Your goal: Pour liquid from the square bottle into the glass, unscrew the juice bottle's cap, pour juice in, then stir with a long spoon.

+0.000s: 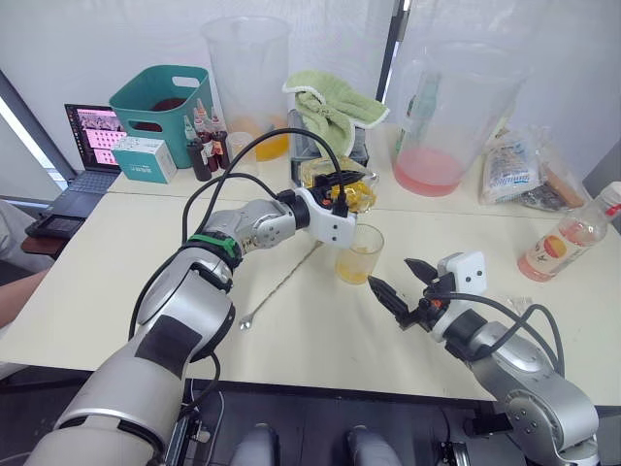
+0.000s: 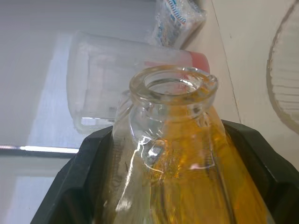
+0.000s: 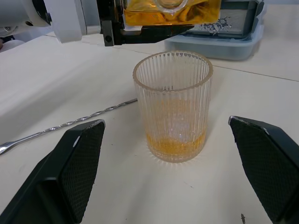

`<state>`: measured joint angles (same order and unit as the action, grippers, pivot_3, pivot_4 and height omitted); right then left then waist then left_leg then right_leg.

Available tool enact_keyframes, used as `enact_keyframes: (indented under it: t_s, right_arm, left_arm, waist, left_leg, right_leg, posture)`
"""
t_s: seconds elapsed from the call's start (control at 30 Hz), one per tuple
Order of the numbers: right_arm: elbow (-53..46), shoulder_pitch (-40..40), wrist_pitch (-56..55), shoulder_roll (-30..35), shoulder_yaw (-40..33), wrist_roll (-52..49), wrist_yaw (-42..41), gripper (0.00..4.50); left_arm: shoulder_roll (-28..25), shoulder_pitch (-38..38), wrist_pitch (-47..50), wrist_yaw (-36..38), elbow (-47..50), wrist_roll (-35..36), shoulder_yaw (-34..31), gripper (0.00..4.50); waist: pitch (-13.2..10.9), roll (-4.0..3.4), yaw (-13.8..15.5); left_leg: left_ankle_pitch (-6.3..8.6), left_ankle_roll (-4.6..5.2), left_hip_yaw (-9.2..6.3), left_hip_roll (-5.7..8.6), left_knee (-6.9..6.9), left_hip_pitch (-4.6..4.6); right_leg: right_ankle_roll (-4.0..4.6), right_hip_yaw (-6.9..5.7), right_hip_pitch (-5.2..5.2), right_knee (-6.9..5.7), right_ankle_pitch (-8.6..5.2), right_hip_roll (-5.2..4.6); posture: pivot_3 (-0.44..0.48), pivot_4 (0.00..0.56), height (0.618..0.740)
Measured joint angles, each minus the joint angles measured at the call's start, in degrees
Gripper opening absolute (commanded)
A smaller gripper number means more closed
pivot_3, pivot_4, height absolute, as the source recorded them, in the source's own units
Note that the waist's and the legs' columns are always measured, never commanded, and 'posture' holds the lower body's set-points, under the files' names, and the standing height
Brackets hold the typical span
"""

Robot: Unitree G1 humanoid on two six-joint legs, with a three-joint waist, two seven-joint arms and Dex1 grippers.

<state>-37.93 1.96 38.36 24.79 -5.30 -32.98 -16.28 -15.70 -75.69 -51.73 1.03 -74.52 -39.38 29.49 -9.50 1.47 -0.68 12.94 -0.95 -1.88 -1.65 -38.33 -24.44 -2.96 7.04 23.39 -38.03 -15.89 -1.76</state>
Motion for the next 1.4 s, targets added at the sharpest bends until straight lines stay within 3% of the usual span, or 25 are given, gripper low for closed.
enact_keyframes:
  t_s: [0.3, 0.43, 0.5, 0.67, 0.9, 1.1, 1.33, 1.4]
  right_arm:
    - [1.9, 4.0, 0.0, 1.0, -0.3, -0.2, -2.4, 4.50]
    - [3.4, 5.3, 0.0, 2.8, -0.9, -1.4, -4.9, 4.50]
    - [5.1, 6.7, 0.0, 5.2, -1.5, -2.0, -7.5, 4.50]
    - [8.3, 8.7, -0.2, 8.9, -3.7, -3.3, -13.9, 4.50]
    - [13.4, 12.5, -0.7, 17.4, -4.9, -7.6, -29.9, 4.50]
    - [16.9, 13.2, -1.0, 21.2, -4.9, -8.4, -38.5, 4.50]
    - [17.7, 15.2, -1.0, 20.9, -4.5, -8.2, -39.6, 4.50]
    - [17.9, 15.1, -1.0, 20.4, -4.5, -8.0, -38.9, 4.50]
  left_arm:
    - [-0.1, 3.2, 10.1, 24.8, 0.8, 22.1, -17.2, 2.85]
    - [-2.2, 5.4, 17.8, 31.4, 4.5, 29.5, -22.9, 2.85]
    - [-3.4, 8.2, 26.2, 33.5, 9.9, 34.7, -26.9, 2.85]
    - [-7.2, 17.7, 48.6, 32.1, 29.6, 42.5, -34.0, 2.85]
    - [-6.1, 29.6, 74.9, 23.1, 56.1, 48.5, -38.4, 2.85]
    - [-4.0, 34.7, 84.4, 17.5, 64.9, 50.3, -40.2, 2.85]
    - [-2.4, 36.3, 83.8, 14.5, 65.7, 50.8, -41.3, 2.85]
    - [-2.1, 36.3, 83.1, 14.2, 65.1, 50.9, -41.3, 3.89]
  waist:
    - [0.0, -0.01, -0.5]
    - [0.0, -0.02, -0.5]
    - [0.0, -0.02, -0.7]
    - [0.0, -0.02, -1.2]
    - [0.0, -0.01, -0.1]
    - [0.0, -0.01, 0.1]
    - [0.0, 0.00, 0.0]
    - [0.0, 0.00, 0.0]
  left_leg:
    - [-0.02, -0.02, -0.03, -0.01, -0.03, 0.06]
    - [-0.02, -0.02, -0.08, -0.01, -0.06, 0.05]
    - [-0.02, -0.02, -0.11, -0.04, -0.10, 0.04]
    - [-0.02, -0.02, -0.38, -0.07, -0.14, 0.02]
    - [-0.02, -0.03, -0.69, -0.05, -0.64, -0.19]
    - [-0.05, -0.07, -0.79, -0.03, -0.66, -0.17]
    - [-0.06, -0.10, -0.79, -0.03, -0.61, 0.12]
    - [-0.07, -0.11, -0.78, -0.02, -0.62, 0.14]
  right_leg:
    - [0.00, -0.01, 0.01, -0.05, 0.00, 0.02]
    - [0.00, -0.05, 0.00, -0.12, 0.00, 0.01]
    - [0.01, -0.07, 0.00, -0.23, 0.00, 0.01]
    - [0.00, -0.27, 0.00, -0.40, 0.00, 0.02]
    - [0.00, -0.57, -0.08, -0.51, 0.00, 0.00]
    - [0.01, -0.66, -0.12, -0.50, 0.00, -0.01]
    - [0.01, -0.66, -0.28, -0.39, 0.00, -0.01]
    - [0.01, -0.63, -0.30, -0.40, 0.00, -0.02]
  posture:
    - [0.000, 0.150, 0.740]
    - [0.000, 0.150, 0.740]
    - [0.000, 0.150, 0.740]
    - [0.000, 0.150, 0.740]
    - [0.000, 0.150, 0.740]
    - [0.000, 0.150, 0.740]
    - [0.000, 0.150, 0.740]
    - [0.000, 0.150, 0.740]
